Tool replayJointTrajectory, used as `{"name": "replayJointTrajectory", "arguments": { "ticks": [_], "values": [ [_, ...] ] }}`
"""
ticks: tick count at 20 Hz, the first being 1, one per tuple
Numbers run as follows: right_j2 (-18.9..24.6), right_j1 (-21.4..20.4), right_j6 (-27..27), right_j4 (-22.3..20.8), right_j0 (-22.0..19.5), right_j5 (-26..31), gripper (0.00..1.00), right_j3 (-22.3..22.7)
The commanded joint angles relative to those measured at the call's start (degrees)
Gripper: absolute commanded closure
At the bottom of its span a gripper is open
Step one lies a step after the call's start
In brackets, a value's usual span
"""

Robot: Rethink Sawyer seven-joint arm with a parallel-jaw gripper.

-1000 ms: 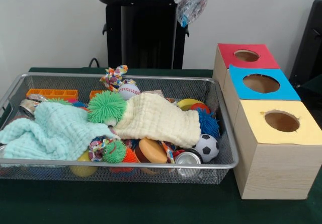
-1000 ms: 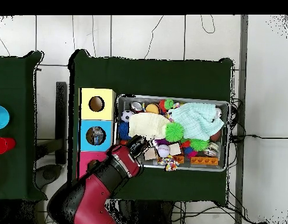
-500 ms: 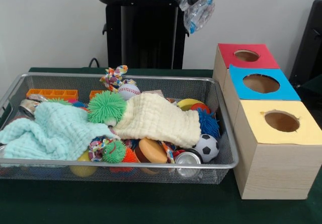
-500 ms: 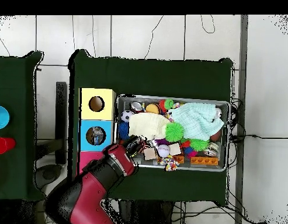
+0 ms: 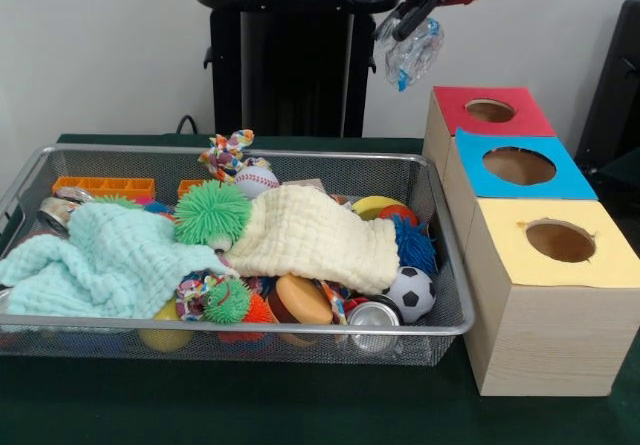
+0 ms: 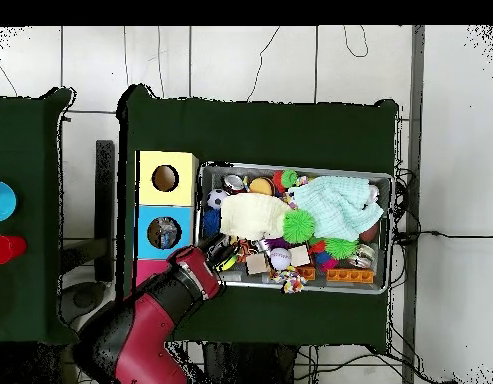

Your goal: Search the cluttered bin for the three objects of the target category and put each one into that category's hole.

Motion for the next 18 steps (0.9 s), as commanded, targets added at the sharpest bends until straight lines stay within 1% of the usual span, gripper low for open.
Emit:
{"name": "replayJointTrajectory", "arguments": {
  "ticks": [1,6,10,13,14,15,16,17,18],
  "values": [
    [12.2,1.5,13.0,6.0,-1.2,3.4,1.00,-4.5],
    [15.0,2.3,11.8,11.9,-0.5,1.1,1.00,-5.5],
    [17.3,2.4,9.1,16.7,-0.2,-0.9,1.00,-6.4],
    [20.5,1.3,4.3,23.5,-0.1,-3.4,1.00,-6.9],
    [21.3,1.1,3.5,24.8,-0.2,-4.1,1.00,-7.1],
    [22.8,0.6,1.6,27.1,-0.4,-5.2,1.00,-7.3],
    [23.5,0.4,0.7,28.2,-0.6,-5.9,1.00,-7.5],
    [25.1,-0.4,-1.4,30.4,-1.0,-6.9,1.00,-7.6],
    [25.9,-0.7,-2.2,31.3,-1.1,-7.4,1.00,-7.7]
  ]
}}
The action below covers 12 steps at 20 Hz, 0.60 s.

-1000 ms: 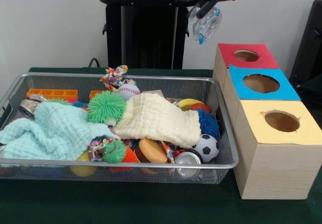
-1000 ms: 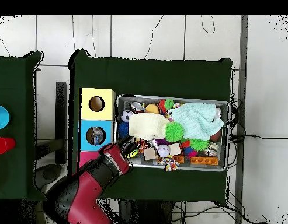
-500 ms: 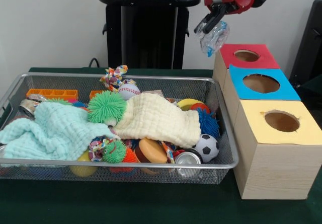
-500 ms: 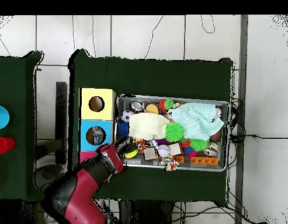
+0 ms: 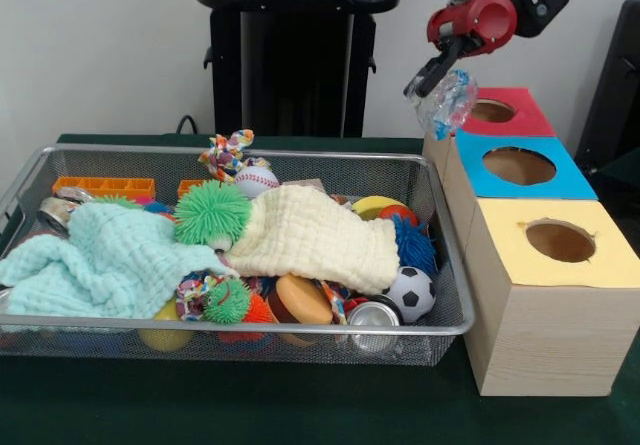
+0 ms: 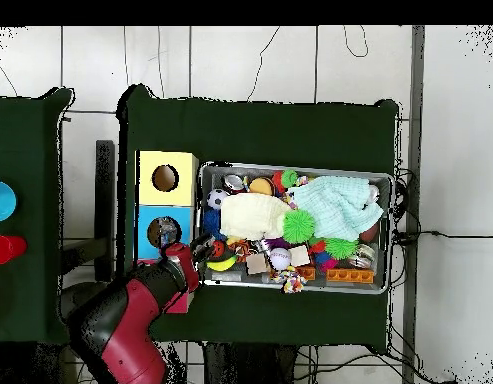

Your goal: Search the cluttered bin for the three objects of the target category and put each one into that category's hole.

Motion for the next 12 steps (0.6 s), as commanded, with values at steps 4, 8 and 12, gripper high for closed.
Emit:
{"name": "replayJointTrajectory", "arguments": {
  "ticks": [4,8,12],
  "values": [
    [17.8,-1.9,-4.4,13.7,-2.0,-10.4,1.00,-6.3],
    [20.6,-2.8,-4.6,15.3,-2.9,-13.0,1.00,-6.2],
    [22.8,-3.3,-4.7,15.7,-3.8,-15.1,1.00,-6.4]
  ]
}}
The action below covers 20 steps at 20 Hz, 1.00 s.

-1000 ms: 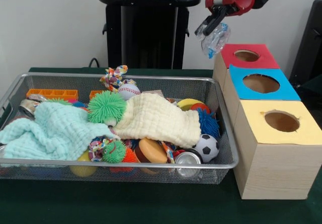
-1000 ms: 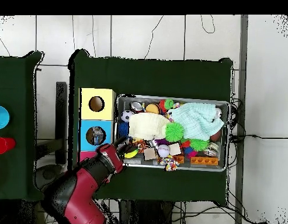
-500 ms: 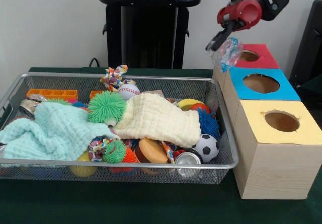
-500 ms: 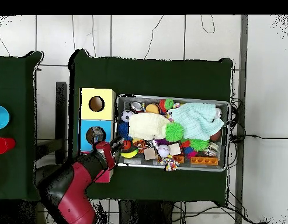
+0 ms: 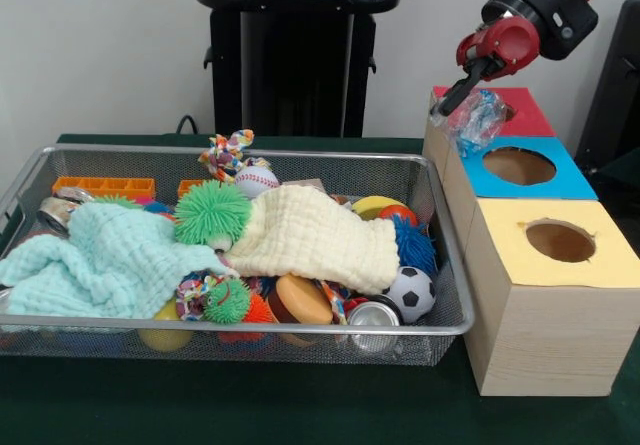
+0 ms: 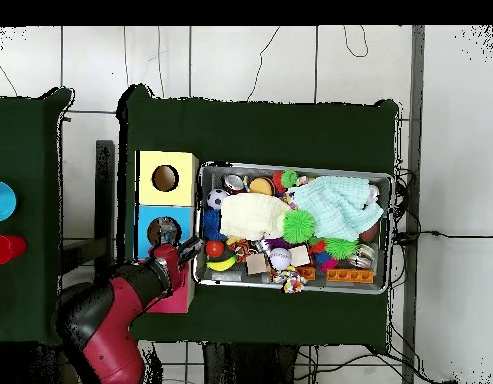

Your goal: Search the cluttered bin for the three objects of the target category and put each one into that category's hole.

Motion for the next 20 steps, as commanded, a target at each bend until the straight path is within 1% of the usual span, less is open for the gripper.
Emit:
{"name": "replayJointTrajectory", "arguments": {
  "ticks": [1,4,5,6,7,11,15,20],
  "values": [
    [13.3,-1.5,-4.7,4.7,-3.4,-5.5,1.00,-5.4],
    [15.1,-1.7,-4.5,4.9,-4.1,-7.0,1.00,-5.6],
    [14.5,-3.2,-4.8,4.9,-4.4,-6.1,1.00,-4.2],
    [15.1,-3.6,-4.7,4.9,-4.8,-6.1,1.00,-4.0],
    [16.2,-3.8,-5.1,5.8,-4.9,-7.1,1.00,-4.2],
    [17.5,-4.0,-5.4,6.1,-5.6,-9.7,1.00,-5.0],
    [19.8,-4.7,-6.4,7.3,-6.8,-11.3,1.00,-5.3],
    [21.6,-5.2,-6.4,6.9,-8.1,-12.0,1.00,-5.1]
  ]
}}
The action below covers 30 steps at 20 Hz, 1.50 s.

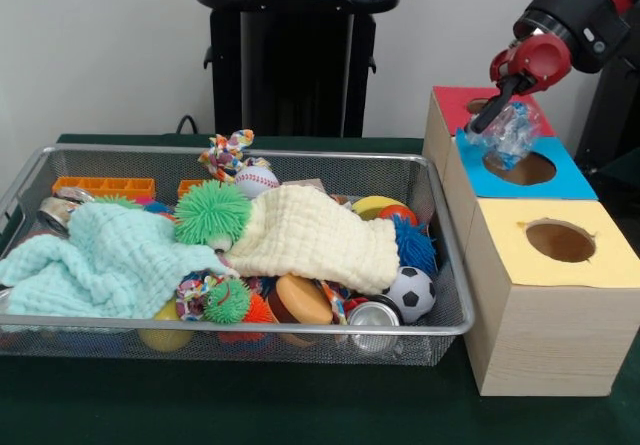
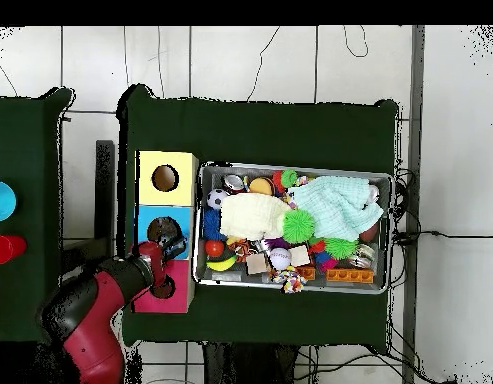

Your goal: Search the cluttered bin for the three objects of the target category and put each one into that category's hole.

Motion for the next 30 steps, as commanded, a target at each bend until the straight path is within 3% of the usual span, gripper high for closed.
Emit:
{"name": "replayJointTrajectory", "arguments": {
  "ticks": [1,24,25,30],
  "values": [
    [10.1,-0.8,-6.3,3.1,-3.4,-4.3,1.00,-4.9],
    [12.4,-0.8,-5.4,0.2,-5.9,-5.1,1.00,-4.7],
    [12.4,-0.8,-5.8,0.1,-5.9,-5.3,0.00,-4.7],
    [12.9,-1.0,-6.8,0.5,-6.3,-5.3,0.00,-4.8]
  ]
}}
